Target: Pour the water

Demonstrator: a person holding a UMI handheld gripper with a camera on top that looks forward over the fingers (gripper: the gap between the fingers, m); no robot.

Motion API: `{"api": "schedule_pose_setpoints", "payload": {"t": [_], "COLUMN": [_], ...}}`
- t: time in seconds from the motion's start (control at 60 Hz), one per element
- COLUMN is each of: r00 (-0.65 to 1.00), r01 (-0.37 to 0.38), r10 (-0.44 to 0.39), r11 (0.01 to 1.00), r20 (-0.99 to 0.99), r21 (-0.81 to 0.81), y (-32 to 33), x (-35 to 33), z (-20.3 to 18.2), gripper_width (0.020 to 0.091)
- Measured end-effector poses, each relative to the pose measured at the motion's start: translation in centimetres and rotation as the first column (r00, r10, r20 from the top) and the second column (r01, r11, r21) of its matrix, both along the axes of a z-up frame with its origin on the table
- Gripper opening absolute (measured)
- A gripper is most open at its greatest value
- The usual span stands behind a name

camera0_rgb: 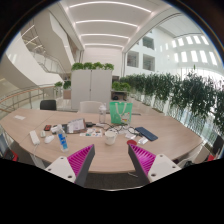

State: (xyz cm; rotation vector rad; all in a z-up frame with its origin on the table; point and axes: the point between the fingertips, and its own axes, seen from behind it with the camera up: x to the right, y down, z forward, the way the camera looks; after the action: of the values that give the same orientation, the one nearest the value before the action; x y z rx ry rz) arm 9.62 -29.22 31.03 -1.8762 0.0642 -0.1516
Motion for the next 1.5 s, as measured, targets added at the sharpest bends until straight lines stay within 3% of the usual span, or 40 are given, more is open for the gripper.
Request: {"api": "schedule_pose_setpoints", "payload": {"t": [0.15, 0.25, 0.617, 0.717, 0.983, 1.017, 1.05, 1.083, 1.1, 1.167, 1.317, 1.417, 1.5], "r00": [0.999, 0.995, 0.902, 0.884, 0.908, 0.913, 0.917, 0.923, 0.925, 0.942, 0.947, 0.929, 0.915], "r01": [-0.035, -0.102, -0.423, -0.463, -0.405, -0.396, -0.387, -0.372, -0.365, -0.313, -0.287, -0.304, -0.332], "r10": [0.035, 0.102, 0.427, 0.467, 0.411, 0.402, 0.391, 0.376, 0.368, 0.318, 0.291, 0.301, 0.333], "r11": [0.999, 0.994, 0.903, 0.883, 0.911, 0.915, 0.920, 0.927, 0.930, 0.948, 0.957, 0.952, 0.942], "r20": [0.012, -0.003, -0.056, -0.033, -0.080, -0.077, -0.074, -0.087, -0.096, -0.107, -0.136, -0.214, -0.225], "r21": [0.011, 0.025, 0.076, 0.077, 0.079, 0.076, 0.062, 0.055, 0.047, 0.062, 0.050, 0.022, 0.047], "y": [0.6, 2.0, 19.0, 24.6, 34.5, 35.4, 35.7, 36.0, 36.2, 37.1, 36.8, 36.8, 37.1], "x": [-2.7, -5.2, -23.1, -26.7, -31.2, -31.3, -31.6, -31.9, -31.9, -31.0, -30.9, -30.6, -30.1], "z": [-0.5, -2.3, -16.7, -19.2, -23.2, -23.5, -24.0, -24.2, -24.5, -24.9, -24.9, -24.2, -20.9], "gripper_width": [0.0762, 0.0763, 0.0764, 0.0766, 0.0764, 0.0712, 0.0573, 0.0539, 0.0468, 0.0468, 0.0415, 0.0382, 0.0372]}}
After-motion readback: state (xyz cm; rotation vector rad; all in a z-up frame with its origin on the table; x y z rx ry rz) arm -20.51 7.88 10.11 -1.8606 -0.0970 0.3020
